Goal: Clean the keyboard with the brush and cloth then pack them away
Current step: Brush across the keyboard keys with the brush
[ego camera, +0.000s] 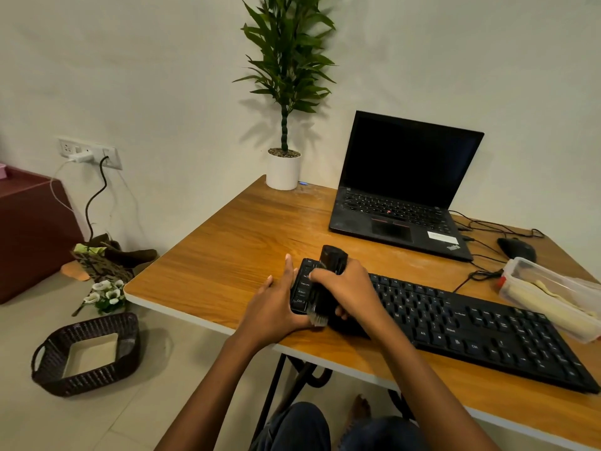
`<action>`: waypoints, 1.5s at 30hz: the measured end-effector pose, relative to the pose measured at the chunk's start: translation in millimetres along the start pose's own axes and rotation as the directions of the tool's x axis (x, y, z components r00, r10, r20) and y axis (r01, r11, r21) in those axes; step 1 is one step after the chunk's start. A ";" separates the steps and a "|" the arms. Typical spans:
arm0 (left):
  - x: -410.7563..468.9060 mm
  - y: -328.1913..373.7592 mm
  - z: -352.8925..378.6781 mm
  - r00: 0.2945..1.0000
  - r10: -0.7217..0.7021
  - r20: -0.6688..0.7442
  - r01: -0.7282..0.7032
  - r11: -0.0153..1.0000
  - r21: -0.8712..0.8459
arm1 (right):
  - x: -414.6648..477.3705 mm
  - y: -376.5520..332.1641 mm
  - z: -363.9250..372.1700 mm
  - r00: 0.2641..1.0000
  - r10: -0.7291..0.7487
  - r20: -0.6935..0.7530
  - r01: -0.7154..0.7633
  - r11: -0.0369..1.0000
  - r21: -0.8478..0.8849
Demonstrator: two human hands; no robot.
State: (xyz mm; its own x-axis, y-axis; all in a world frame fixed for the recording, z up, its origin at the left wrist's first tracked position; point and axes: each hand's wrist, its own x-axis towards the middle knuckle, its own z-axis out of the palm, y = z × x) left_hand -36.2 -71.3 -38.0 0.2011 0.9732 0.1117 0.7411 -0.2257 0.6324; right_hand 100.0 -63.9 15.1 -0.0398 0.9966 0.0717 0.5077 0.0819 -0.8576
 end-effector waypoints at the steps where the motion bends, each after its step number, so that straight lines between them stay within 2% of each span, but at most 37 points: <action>1: 0.6 -1.1 -0.6 1.000 0.000 0.001 0.000 1.000 0.002 | 4.7 -2.7 -3.6 0.999 0.001 -0.052 0.001 0.999 0.037; 4: 2.1 -1.3 -1.2 1.000 -0.003 0.005 0.003 1.000 -0.002 | 10.6 -1.1 -1.9 0.972 -0.025 -0.233 0.050 0.993 0.103; 6: 1.7 0.5 -0.4 1.000 0.007 0.002 -0.007 1.000 0.000 | 4.3 7.3 8.3 0.980 -0.046 -0.194 0.065 0.993 0.093; 10: -2.3 4.6 -1.6 1.000 0.018 0.008 -0.018 1.000 0.004 | -0.5 1.9 7.5 1.000 -0.006 -0.010 0.006 0.999 0.042; 14: 1.0 0.4 -2.5 1.000 0.015 0.007 -0.015 1.000 -0.012 | 18.5 -8.0 7.4 0.977 -0.030 -0.213 0.058 0.990 0.126; 15: 1.4 0.1 -2.1 1.000 0.007 0.011 -0.007 1.000 -0.013 | 18.6 -7.2 12.4 0.976 -0.040 -0.216 0.065 0.992 0.109; 20: -2.1 0.5 1.0 1.000 0.023 -0.008 -0.023 1.000 -0.002 | 5.9 -4.3 23.0 0.999 -0.003 0.049 0.001 1.000 0.027; 21: -1.7 -0.2 0.7 1.000 0.026 -0.003 -0.026 1.000 -0.002 | 8.6 -6.3 19.4 0.999 0.005 0.052 -0.007 0.999 0.038; 24: 2.2 -2.8 -0.1 0.999 0.034 0.000 -0.034 0.999 -0.015 | 25.0 -10.4 11.0 0.989 -0.006 -0.148 0.026 0.991 0.130; 26: 4.3 -3.8 0.7 0.999 0.041 0.003 -0.041 0.999 -0.013 | 27.2 -6.4 15.4 0.979 -0.027 -0.200 0.055 0.989 0.138; 28: 4.3 -4.2 1.7 1.000 0.024 -0.004 -0.024 1.000 -0.016 | 21.3 0.4 20.2 0.995 -0.004 -0.097 0.017 0.991 0.132; 31: 2.6 -5.1 3.2 1.000 0.030 -0.008 -0.030 0.999 -0.026 | 21.3 -0.6 13.2 0.987 0.031 0.157 -0.043 0.996 0.078; 34: 4.0 -7.5 2.3 1.000 0.002 -0.008 -0.003 0.999 -0.051 | 29.3 -6.2 1.0 0.969 -0.130 0.208 0.115 0.990 0.081; 36: 5.4 -8.9 1.6 1.000 -0.011 -0.005 0.011 0.998 -0.056 | 32.7 -7.5 -10.8 0.923 -0.194 0.333 0.182 0.981 0.068; 39: 6.4 -11.6 4.1 1.000 0.005 0.019 -0.004 0.999 -0.050 | 42.0 -17.7 -43.4 0.814 -0.060 0.578 0.213 0.956 -0.201; 41: 6.9 -11.9 4.9 1.000 0.008 0.017 -0.008 0.999 -0.048 | 51.4 -24.3 -56.2 0.767 -0.001 0.642 0.241 0.927 -0.286; 45: 8.2 -9.4 3.4 1.000 -0.002 0.005 0.002 0.999 -0.053 | 58.8 -19.5 -40.6 0.748 -0.102 0.656 0.262 0.953 -0.150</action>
State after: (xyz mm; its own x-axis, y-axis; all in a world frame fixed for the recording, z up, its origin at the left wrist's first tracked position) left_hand -39.4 -61.3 -45.7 0.2027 0.9734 0.1065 0.7062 -0.2207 0.6727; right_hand 122.6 -7.0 56.7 -0.6462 0.7383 -0.1932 0.6028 0.3386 -0.7225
